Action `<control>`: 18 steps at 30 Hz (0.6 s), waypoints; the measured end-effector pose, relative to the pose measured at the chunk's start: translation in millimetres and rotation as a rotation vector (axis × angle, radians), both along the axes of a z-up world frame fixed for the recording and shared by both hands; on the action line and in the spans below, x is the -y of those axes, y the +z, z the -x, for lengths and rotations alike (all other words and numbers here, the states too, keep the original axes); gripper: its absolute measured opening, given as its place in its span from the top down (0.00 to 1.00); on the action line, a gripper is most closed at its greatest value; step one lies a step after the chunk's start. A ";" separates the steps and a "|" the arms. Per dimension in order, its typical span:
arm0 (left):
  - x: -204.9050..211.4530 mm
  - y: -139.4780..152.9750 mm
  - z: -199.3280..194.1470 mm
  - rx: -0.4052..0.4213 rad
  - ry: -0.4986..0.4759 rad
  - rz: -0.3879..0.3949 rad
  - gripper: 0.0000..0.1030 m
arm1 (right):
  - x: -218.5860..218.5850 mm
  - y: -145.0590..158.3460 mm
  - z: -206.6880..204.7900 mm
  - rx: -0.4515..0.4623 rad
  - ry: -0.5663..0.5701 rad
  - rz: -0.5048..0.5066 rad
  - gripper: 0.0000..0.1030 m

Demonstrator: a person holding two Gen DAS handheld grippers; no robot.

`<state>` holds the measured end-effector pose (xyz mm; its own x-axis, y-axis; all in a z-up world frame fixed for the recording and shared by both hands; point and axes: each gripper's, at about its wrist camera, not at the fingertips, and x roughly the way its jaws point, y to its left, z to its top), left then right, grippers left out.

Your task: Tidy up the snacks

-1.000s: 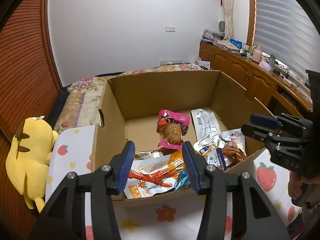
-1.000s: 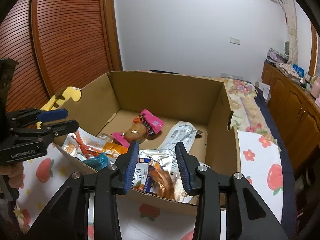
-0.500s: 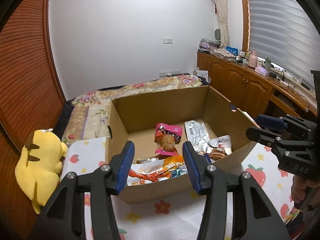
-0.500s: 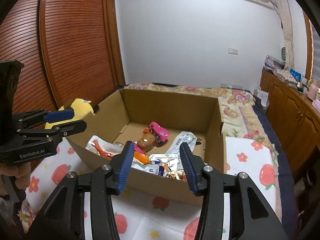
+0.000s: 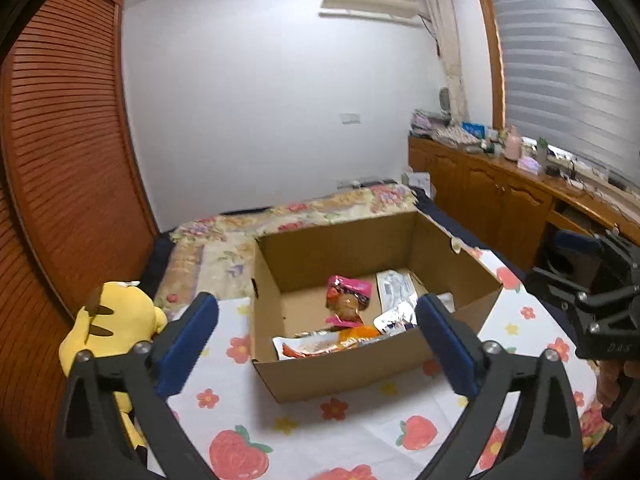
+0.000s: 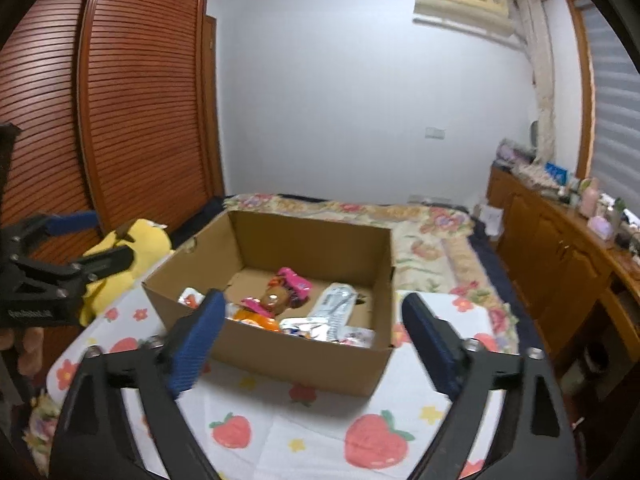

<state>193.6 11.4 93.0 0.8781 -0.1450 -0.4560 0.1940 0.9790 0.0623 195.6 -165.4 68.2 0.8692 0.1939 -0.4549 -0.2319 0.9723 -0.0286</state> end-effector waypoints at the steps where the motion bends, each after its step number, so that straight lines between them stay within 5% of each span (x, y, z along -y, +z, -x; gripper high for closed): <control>1: -1.7 1.0 3.0 0.007 0.005 0.011 0.00 | 1.5 -0.8 2.2 0.005 -0.013 0.000 0.07; 2: -1.9 1.2 4.2 0.009 0.007 0.017 0.00 | 2.7 -1.7 2.7 0.007 -0.022 0.000 0.00; 18: 5.2 -11.9 55.6 0.077 0.121 -0.020 0.00 | 13.4 -9.5 32.5 0.036 -0.067 0.007 0.00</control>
